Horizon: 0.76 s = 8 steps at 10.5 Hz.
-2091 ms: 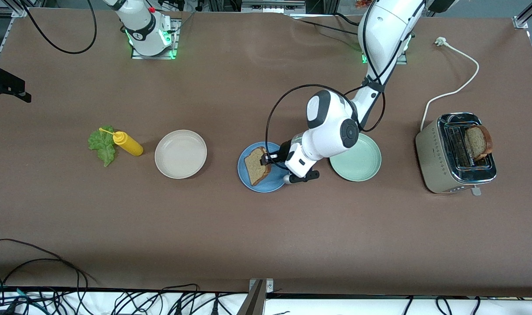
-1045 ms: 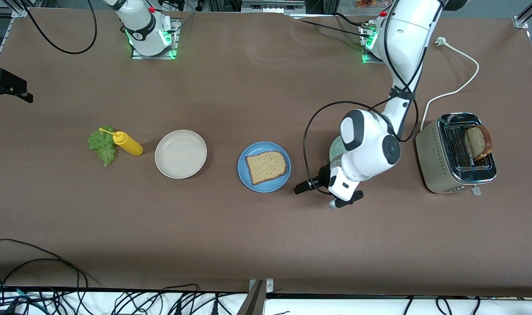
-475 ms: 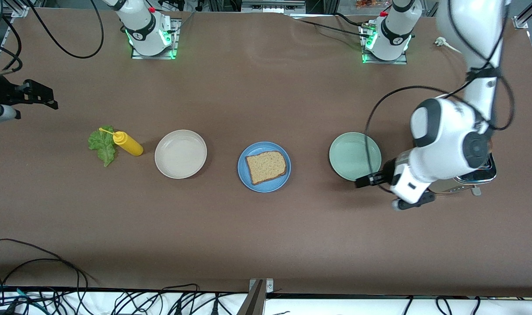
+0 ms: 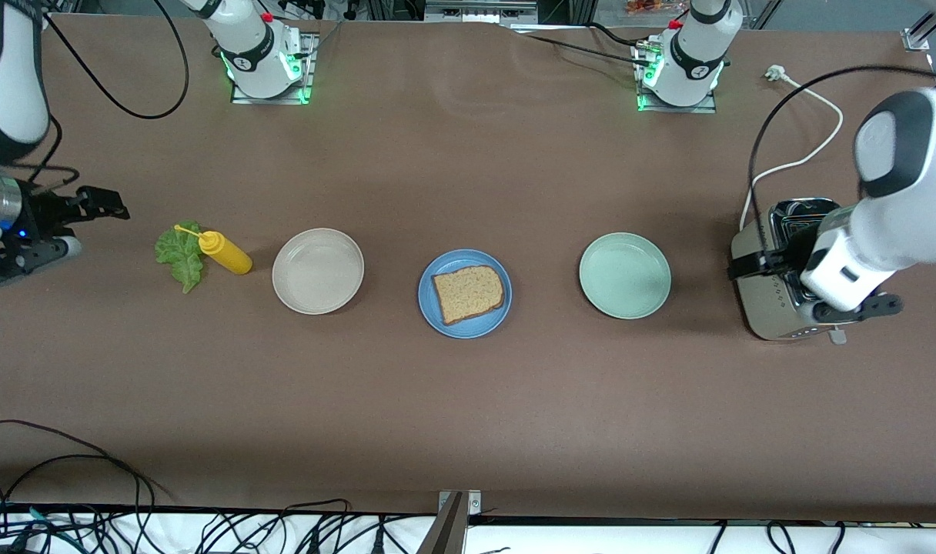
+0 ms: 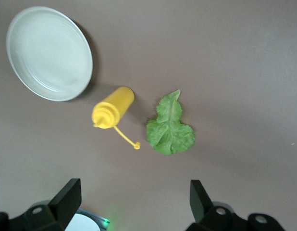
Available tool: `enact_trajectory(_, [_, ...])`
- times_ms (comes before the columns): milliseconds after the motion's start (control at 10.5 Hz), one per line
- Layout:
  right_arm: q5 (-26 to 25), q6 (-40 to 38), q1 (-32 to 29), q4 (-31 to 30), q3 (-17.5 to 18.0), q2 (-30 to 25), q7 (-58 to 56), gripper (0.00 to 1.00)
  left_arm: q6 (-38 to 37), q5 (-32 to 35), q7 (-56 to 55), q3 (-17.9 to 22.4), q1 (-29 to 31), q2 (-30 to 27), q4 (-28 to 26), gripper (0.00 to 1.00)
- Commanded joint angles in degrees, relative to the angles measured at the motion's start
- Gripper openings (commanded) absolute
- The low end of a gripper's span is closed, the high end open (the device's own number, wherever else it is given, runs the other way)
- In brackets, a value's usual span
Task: Make sandwich in blue plate with both arms
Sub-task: 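Grasp the lettuce leaf with the right gripper while the left gripper retracts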
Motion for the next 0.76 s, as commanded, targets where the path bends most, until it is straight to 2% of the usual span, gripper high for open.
enact_trajectory(0, [0.7, 4.3, -3.3, 1.3, -0.3, 7.0, -10.5, 1.00, -4.6, 8.5, 2.3, -2.5, 1.5, -6.6, -1.3, 1.00])
enact_trajectory(190, [0.8, 9.1, -5.1, 1.4, -0.3, 12.4, -16.8, 1.00, -8.3, 11.8, 2.3, -7.8, 6.2, -9.6, -0.1, 1.00])
enact_trajectory(475, [1.9, 15.3, -7.2, 1.4, -0.1, 19.7, -22.0, 1.00, -10.0, 11.8, 2.2, -7.7, 6.3, -11.4, 1.0, 1.00])
enact_trajectory(665, [6.3, 15.4, -8.4, 1.4, -0.2, 24.1, -27.5, 1.00, -10.8, 11.7, 2.2, -7.7, 6.3, -11.5, 1.6, 1.00])
